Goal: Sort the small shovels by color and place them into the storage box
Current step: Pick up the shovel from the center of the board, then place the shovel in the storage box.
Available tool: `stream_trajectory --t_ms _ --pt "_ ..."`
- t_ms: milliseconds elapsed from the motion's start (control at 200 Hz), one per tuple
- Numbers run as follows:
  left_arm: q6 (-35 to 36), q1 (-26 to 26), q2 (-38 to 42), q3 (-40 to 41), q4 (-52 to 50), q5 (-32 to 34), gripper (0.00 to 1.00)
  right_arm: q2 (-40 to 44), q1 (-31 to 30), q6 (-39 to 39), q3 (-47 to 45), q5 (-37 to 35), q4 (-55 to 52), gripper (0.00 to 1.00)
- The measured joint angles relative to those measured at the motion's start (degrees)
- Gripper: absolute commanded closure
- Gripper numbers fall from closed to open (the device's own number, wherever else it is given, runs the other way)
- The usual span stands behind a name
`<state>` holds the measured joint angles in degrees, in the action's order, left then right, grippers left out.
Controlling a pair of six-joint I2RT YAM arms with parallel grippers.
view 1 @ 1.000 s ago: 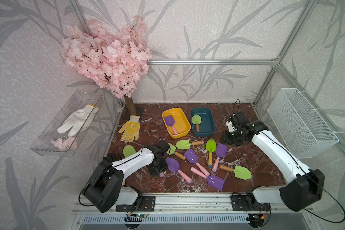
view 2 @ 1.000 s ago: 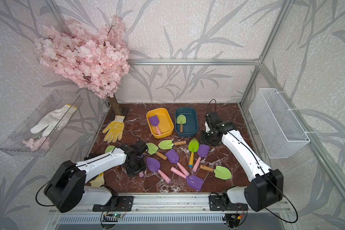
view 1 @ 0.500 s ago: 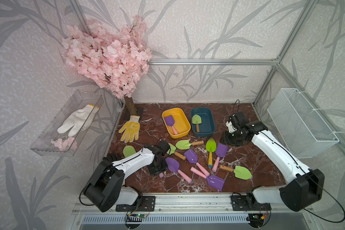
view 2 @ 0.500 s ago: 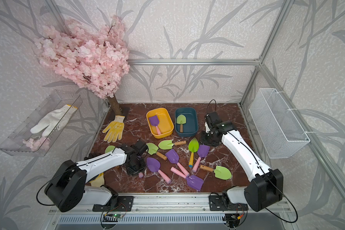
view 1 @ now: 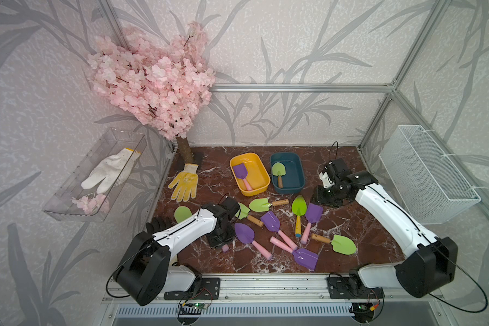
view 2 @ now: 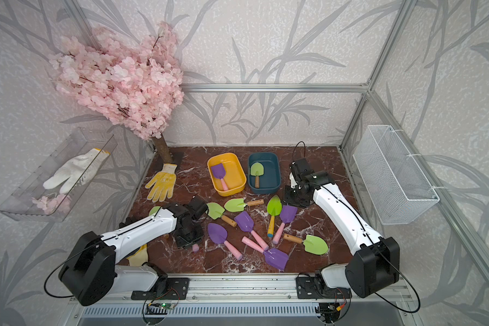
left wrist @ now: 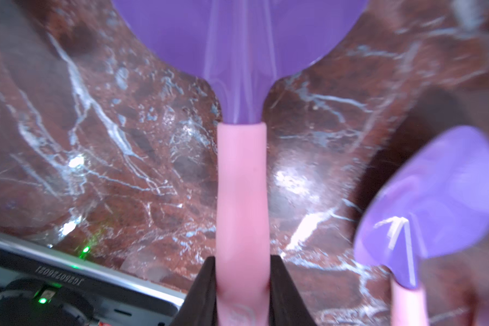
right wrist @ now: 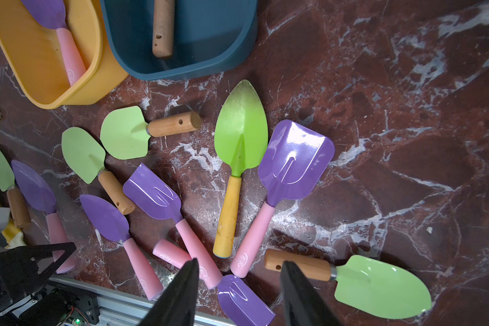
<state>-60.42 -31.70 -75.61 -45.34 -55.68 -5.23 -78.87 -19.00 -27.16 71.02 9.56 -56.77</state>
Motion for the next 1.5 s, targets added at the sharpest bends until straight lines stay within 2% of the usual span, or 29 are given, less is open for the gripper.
stream_trajectory --t_ms 270,440,675,960,1070,1195,1500 --pt "1.9 0.0 2.4 -14.1 -9.2 2.4 0.95 -0.2 0.0 0.8 0.1 0.3 0.0 0.49" --pt "4.1 0.0 -1.4 -27.2 -14.1 3.3 0.96 -0.3 0.0 1.5 0.1 1.1 -0.1 0.49" --pt "7.9 0.1 -18.8 -52.0 -16.5 4.0 0.97 -0.3 0.0 2.6 0.2 1.4 -0.6 0.49" --pt "11.7 1.0 -46.1 -86.9 -21.9 3.8 0.99 0.1 0.2 4.1 1.2 1.4 -2.0 0.49" --pt "12.0 1.7 -54.6 -97.0 -24.2 3.6 1.0 0.4 0.7 4.6 1.2 1.4 -2.5 0.49" --pt "11.8 2.6 -60.9 -101.5 -25.1 3.0 1.0 0.7 1.2 4.9 1.2 1.4 -3.0 0.49" --pt "11.3 3.9 -68.9 -101.6 -24.3 0.0 1.0 0.7 1.5 5.5 1.1 1.5 -3.0 0.49"
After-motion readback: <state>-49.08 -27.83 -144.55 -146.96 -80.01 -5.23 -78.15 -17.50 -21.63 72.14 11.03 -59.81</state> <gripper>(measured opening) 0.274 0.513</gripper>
